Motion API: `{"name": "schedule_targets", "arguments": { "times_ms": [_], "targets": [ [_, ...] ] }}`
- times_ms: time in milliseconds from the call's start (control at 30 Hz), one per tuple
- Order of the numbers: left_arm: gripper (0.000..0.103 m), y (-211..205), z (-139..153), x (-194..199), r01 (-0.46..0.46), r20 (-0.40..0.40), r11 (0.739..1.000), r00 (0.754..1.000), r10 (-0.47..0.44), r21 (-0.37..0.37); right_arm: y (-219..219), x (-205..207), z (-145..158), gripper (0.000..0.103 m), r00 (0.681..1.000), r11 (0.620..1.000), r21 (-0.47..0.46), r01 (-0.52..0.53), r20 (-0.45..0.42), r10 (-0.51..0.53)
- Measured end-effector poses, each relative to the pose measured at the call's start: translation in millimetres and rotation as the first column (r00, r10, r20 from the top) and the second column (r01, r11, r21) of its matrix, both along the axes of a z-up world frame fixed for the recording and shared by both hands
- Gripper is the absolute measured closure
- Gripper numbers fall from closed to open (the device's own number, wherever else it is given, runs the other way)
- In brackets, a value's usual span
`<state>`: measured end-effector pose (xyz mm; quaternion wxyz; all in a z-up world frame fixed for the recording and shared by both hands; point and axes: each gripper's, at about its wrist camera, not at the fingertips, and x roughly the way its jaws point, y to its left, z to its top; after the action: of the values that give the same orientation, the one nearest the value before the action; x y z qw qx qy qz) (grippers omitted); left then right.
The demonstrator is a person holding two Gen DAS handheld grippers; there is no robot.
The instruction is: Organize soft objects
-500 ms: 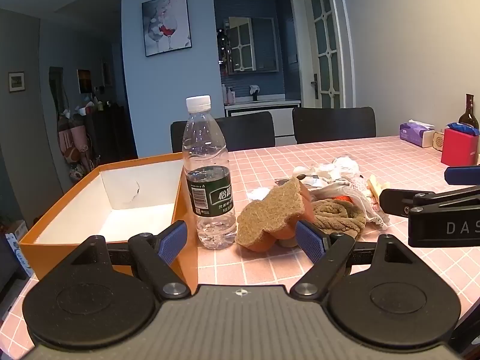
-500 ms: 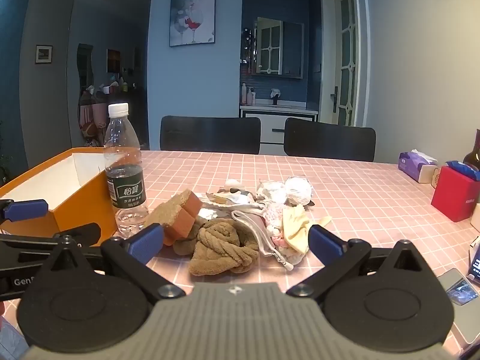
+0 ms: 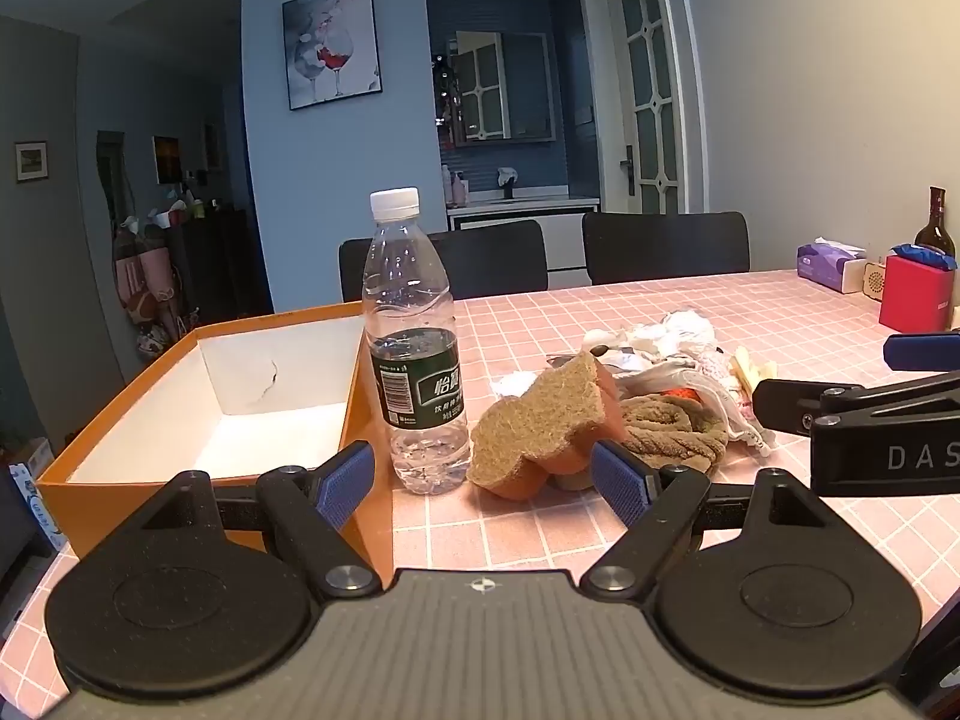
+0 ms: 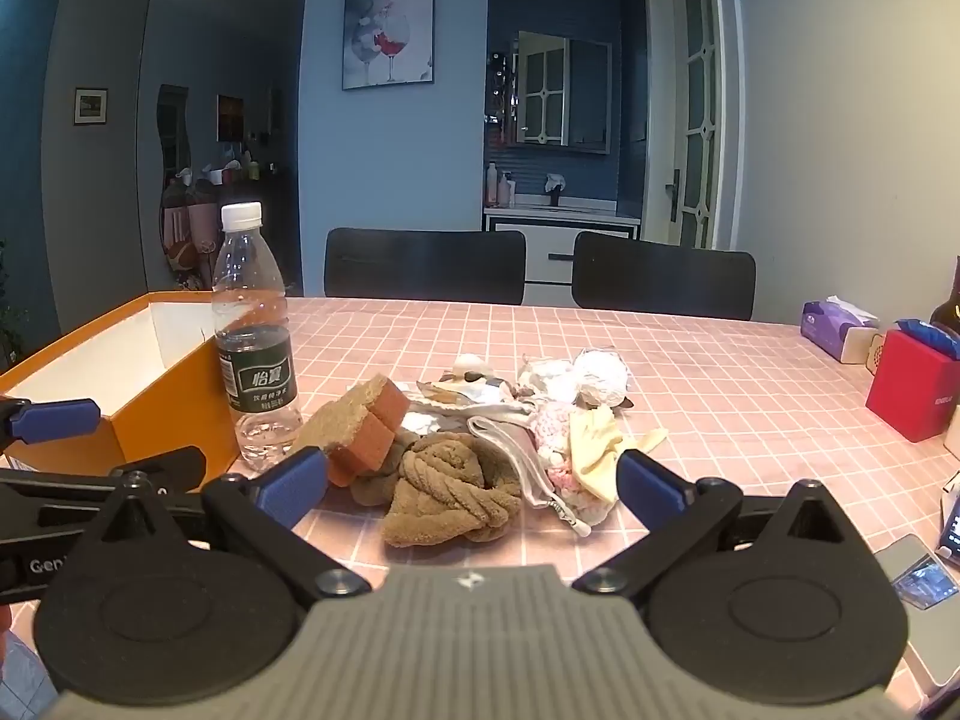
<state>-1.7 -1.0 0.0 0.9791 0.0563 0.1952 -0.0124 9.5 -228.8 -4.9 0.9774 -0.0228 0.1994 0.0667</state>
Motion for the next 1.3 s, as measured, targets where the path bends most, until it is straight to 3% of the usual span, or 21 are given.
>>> {"name": "schedule_targets", "arguments": {
  "times_ms": [1300],
  "targets": [
    [0.007,12.1,-5.0,-2.3,-0.026,-0.025,0.999,0.999,0.025,-0.029,11.8,7.5,-6.1,0.002,0.999,1.0,-0.01,-0.014,-0.046,0.014]
  ]
}}
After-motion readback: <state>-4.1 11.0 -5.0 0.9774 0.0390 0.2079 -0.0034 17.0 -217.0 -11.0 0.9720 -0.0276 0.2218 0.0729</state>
